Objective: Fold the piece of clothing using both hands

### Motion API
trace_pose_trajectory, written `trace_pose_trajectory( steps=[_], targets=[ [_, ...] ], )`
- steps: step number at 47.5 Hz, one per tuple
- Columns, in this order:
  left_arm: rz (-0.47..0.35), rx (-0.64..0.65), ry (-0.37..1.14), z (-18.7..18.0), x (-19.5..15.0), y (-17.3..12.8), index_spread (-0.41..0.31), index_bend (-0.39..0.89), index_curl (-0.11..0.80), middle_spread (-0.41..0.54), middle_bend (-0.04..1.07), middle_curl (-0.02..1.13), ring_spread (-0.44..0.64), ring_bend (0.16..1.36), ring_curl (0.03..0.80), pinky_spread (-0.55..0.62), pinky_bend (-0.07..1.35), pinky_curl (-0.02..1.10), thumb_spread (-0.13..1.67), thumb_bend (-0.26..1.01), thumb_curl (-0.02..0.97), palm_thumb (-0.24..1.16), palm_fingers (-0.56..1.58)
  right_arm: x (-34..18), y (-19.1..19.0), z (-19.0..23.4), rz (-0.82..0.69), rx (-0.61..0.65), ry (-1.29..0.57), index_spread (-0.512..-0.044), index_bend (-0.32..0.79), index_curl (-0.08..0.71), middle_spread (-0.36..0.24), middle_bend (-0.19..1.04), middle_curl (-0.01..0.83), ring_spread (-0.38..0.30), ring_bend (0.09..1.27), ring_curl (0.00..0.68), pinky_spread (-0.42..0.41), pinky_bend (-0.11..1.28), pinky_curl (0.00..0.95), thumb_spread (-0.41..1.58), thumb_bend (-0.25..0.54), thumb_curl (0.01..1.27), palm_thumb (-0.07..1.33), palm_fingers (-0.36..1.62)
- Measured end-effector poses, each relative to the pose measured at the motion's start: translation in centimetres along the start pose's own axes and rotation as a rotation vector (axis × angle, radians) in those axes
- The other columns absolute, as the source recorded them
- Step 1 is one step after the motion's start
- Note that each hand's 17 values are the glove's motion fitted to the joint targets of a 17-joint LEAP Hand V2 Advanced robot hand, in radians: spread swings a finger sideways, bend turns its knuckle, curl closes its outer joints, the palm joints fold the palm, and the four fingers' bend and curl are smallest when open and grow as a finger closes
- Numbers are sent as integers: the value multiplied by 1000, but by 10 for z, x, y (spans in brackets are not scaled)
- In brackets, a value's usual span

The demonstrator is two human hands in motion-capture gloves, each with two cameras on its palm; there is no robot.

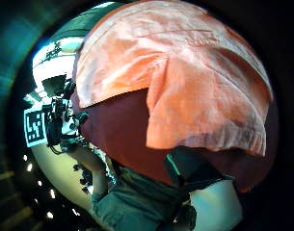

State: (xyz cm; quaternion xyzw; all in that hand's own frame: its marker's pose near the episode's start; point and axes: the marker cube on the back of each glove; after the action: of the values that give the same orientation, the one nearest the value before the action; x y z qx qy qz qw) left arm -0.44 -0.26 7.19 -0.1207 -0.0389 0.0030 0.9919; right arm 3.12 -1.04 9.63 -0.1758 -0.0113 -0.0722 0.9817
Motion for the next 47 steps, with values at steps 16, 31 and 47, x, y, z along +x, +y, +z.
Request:
trace_pose_trajectory(
  steps=[16,31,47],
  targets=[
    [-37,104,12,32,-2,-6,-120,188,336,-59,169,390,49,513,313,148,454,345,1154,9,316,448,572,4,8,-14,73,190,30,-339,247,322,-75,207,299,-40,492,303,135,512,295,1010,0,385,775,580],
    [13,331,-163,43,-7,-51,-243,195,396,-262,393,474,-268,566,360,-85,276,346,1201,41,360,629,1169,5,-20,-6,2,313,136,-307,177,386,-196,242,371,-236,506,358,-131,454,324,1070,33,428,954,1187],
    [80,133,-122,-59,-23,5,-298,252,468,-339,559,540,-348,587,400,-73,79,268,1206,-8,364,671,1144,-2,14,-114,-68,250,142,-286,137,359,-227,308,429,-277,689,428,-313,527,369,1063,-4,430,1029,1316]
  ],
)
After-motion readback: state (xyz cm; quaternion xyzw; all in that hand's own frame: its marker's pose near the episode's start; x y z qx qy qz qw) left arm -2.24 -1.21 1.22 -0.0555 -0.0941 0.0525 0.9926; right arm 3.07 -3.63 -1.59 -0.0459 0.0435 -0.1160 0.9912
